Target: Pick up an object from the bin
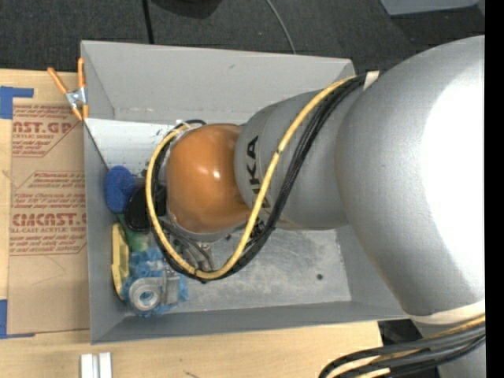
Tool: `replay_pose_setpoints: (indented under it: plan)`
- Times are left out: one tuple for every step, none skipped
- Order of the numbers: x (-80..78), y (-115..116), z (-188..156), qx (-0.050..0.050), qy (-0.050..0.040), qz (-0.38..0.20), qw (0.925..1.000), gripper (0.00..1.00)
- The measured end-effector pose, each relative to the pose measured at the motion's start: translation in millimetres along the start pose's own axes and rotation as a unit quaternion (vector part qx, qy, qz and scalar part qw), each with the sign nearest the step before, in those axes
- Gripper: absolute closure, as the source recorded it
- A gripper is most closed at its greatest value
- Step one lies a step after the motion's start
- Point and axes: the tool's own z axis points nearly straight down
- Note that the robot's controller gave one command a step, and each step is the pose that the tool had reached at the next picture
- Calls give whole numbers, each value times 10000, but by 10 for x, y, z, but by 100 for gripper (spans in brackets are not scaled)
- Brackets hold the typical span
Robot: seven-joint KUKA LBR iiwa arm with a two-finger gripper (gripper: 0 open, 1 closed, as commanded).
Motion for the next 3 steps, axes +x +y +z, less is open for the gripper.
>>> replay_pose_setpoints:
  plan:
    - [-164, 106, 384, -3, -7, -581, 9983, 100]
    - [-165, 107, 383, -4, -8, -579, 9983, 100]
    - [-229, 165, 87, 8, 26, -530, 9986, 100]
